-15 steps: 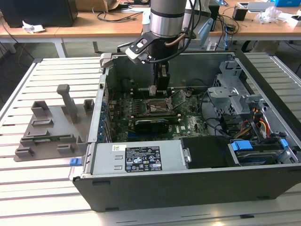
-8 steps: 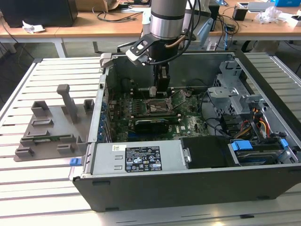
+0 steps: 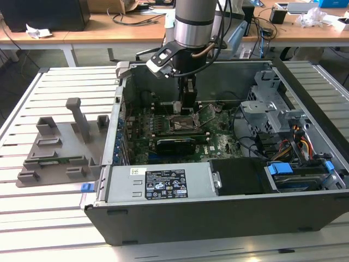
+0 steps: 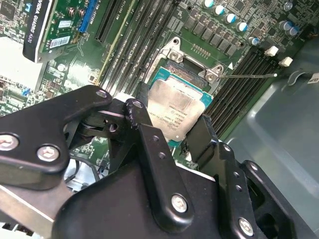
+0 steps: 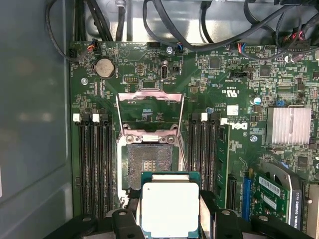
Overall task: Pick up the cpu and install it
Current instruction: 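Place the cpu into insertion slot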
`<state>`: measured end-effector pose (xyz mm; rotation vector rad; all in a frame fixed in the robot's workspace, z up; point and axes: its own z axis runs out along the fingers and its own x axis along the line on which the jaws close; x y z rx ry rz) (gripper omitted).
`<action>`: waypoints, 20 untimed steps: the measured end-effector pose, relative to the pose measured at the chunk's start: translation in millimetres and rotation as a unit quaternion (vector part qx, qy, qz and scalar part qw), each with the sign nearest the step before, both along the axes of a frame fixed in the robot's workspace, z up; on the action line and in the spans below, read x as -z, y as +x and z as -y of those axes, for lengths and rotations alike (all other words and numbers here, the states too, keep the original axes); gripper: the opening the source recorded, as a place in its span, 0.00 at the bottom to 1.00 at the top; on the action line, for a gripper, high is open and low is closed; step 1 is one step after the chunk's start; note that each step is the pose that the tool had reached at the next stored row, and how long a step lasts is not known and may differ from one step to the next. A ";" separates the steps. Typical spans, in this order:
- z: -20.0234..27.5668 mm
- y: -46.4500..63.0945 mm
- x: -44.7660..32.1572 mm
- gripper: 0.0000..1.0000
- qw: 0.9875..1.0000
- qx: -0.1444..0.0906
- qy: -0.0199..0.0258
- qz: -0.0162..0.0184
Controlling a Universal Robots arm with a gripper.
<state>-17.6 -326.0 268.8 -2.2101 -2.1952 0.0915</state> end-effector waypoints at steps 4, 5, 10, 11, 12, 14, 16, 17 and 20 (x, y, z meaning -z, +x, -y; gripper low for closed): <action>-5.3 0.0 3.2 0.55 1.000 0.000 0.000 0.000; -7.4 0.2 4.0 0.55 1.000 0.000 0.000 0.000; -18.2 3.2 8.9 0.55 1.000 -0.003 0.000 0.000; -21.0 5.0 9.9 0.55 1.000 -0.004 0.000 0.000; -24.7 7.1 10.7 0.55 1.000 -0.005 0.000 0.000; -29.1 9.7 12.1 0.55 1.000 -0.007 0.000 0.000; -30.7 10.8 12.6 0.55 1.000 -0.008 -0.001 0.000; -31.4 11.2 12.9 0.55 1.000 -0.008 -0.001 0.000; -32.7 11.9 15.0 0.55 1.000 -0.009 0.000 0.000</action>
